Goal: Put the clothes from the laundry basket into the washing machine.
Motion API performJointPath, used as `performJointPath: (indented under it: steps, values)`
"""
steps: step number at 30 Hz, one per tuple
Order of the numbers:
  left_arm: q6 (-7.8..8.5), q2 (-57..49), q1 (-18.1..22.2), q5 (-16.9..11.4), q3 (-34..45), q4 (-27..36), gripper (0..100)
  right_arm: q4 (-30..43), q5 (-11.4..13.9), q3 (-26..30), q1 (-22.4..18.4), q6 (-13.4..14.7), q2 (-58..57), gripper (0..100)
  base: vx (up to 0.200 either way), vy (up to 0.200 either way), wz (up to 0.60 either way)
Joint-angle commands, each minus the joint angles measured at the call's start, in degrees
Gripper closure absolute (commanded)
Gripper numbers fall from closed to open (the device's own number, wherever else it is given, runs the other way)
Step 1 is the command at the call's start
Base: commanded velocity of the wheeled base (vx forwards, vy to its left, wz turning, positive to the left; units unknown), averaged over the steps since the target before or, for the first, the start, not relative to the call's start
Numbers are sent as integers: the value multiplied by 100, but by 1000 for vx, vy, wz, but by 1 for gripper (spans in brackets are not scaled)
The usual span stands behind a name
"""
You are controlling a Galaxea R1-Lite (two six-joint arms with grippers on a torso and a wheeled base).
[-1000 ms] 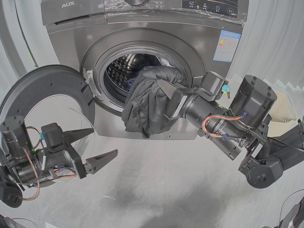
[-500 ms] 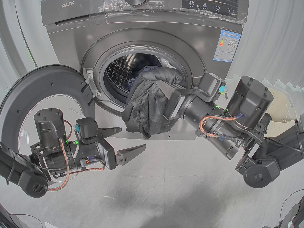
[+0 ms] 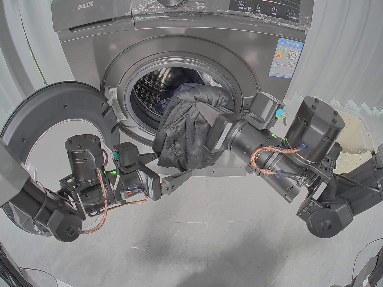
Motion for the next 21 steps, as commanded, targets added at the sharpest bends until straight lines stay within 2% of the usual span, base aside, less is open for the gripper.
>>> performJointPath:
  steps: [1, 9, 10, 16, 21]
  values:
    - [1, 451, 7, 157, -202, -136, 0, -5, 1, 15, 36, -12, -41, 100, 0, 0, 0]
    - [1, 671, 7, 535, -457, -488, 0, -13, 1, 23, 44, -3, -33, 100, 0, 0, 0]
    - [1, 679, 7, 552, -466, -505, 100, -13, 1, 23, 53, -3, -24, 100, 0, 0, 0]
    - [1, 732, -11, 588, -369, -866, 100, -13, 1, 111, -8, -12, -15, 100, 0, 0, 0]
    - [27, 486, -283, 552, 97, -1340, 100, -13, 10, 146, -44, -12, 11, 100, 0, 0, 0]
